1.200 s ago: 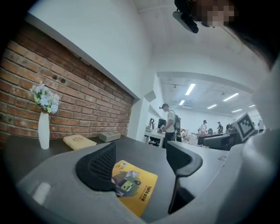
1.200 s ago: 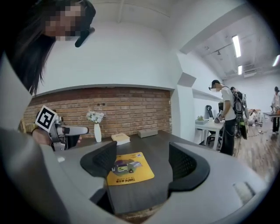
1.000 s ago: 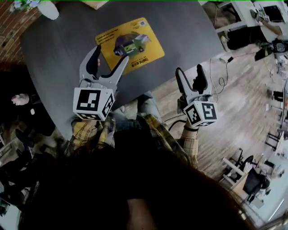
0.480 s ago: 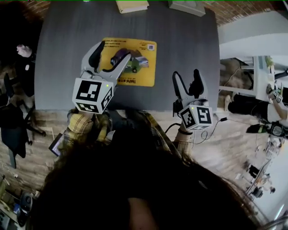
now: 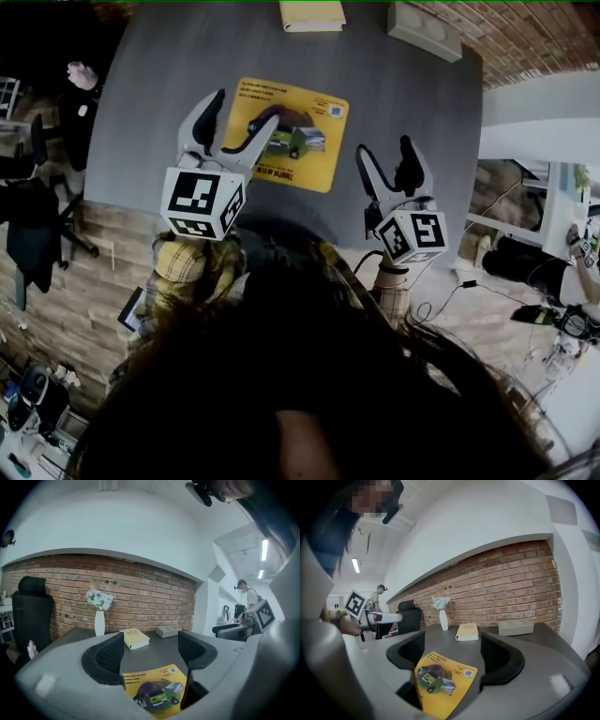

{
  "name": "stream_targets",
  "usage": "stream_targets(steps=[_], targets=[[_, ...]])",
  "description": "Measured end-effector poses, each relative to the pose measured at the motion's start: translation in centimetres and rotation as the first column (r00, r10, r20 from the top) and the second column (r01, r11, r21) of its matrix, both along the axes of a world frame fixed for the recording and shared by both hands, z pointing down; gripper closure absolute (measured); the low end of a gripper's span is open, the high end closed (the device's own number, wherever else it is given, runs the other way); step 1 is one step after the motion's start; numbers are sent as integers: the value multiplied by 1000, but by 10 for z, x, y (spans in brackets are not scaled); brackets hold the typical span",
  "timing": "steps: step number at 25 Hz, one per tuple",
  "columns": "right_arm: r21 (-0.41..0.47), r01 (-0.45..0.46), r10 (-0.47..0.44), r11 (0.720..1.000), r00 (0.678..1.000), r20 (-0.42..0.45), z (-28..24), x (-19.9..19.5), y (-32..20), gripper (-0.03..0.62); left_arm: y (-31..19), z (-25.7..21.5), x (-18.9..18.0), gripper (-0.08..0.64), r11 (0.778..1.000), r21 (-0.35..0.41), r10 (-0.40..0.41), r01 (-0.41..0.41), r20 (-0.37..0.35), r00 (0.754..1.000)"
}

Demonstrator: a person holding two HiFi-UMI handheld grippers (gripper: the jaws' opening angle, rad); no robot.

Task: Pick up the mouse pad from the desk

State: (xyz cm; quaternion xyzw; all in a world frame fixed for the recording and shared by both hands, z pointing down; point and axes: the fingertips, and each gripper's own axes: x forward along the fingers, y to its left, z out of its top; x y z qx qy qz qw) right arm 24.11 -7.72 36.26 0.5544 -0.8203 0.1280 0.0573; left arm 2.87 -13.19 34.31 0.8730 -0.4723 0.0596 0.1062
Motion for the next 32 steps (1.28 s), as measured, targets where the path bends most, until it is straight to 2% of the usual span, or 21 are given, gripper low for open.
stream_targets(steps=[12, 20, 26, 32], targets=[[-2, -12, 12, 1000, 1000, -13, -6, -19, -8, 239, -8, 7, -11, 206, 999, -19, 40, -41, -18, 999], [-62, -24, 23, 998, 1000, -7, 13, -30, -7, 239, -6, 22, -17, 206, 996, -55, 71, -71, -11, 997], [-121, -6, 6, 993, 1000, -1, 37, -40, -5, 239, 0, 52, -13, 206, 988, -121, 94, -92, 6, 996], [-205, 10, -6, 979, 1000, 21, 73, -51, 4, 241, 6, 107, -15, 206, 965, -245, 116, -99, 55, 992]])
